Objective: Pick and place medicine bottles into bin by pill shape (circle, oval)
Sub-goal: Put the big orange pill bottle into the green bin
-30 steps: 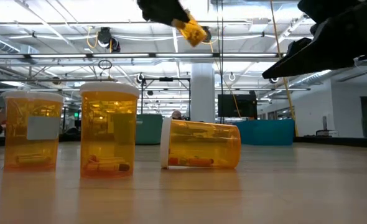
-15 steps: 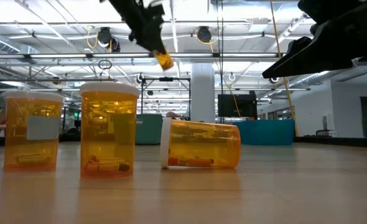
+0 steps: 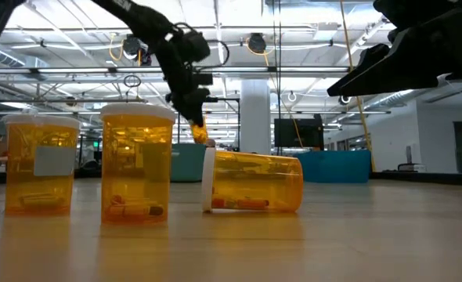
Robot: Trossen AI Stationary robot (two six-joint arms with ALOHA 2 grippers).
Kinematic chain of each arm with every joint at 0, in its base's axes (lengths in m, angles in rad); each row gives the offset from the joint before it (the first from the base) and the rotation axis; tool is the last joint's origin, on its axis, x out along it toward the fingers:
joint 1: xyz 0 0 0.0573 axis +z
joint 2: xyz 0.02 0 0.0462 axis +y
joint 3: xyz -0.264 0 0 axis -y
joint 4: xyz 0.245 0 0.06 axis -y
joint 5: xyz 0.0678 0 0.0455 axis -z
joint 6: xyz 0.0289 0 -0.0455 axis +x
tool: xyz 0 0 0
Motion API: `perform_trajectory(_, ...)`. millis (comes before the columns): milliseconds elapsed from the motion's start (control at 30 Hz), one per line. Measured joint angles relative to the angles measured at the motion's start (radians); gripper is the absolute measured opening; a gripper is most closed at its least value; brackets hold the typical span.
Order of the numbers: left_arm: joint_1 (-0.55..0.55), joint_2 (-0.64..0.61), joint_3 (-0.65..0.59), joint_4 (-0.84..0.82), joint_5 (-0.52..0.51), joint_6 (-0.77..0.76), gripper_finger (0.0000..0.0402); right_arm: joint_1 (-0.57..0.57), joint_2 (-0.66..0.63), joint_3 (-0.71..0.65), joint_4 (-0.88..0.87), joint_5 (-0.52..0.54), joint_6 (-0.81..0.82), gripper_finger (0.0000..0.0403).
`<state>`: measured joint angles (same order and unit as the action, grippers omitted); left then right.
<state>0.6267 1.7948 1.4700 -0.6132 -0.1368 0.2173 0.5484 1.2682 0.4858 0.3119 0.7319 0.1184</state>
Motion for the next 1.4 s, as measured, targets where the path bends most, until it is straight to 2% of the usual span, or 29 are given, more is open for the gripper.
perform_trajectory(167, 0.027, 0.056, 0.0, 0.005, -0.008, -0.002, 0.0223, 0.0, 0.0, 0.0, 0.003, 0.0, -0.007, 0.032)
perform_trajectory(367, 0.04, 0.116, 0.022, -0.004, 0.033, -0.003, 0.0223, -0.006, 0.0, 0.0, 0.005, 0.0, -0.007, 0.032)
perform_trajectory(767, 0.047, 0.238, 0.137, -0.141, 0.035, 0.007, 0.0223, -0.006, 0.0, 0.0, 0.005, 0.0, -0.006, 0.032)
perform_trajectory(1400, 0.056, 0.274, 0.138, -0.132, 0.044, 0.03, 0.0223, -0.005, 0.0, 0.0, 0.013, -0.003, 0.0, 0.032)
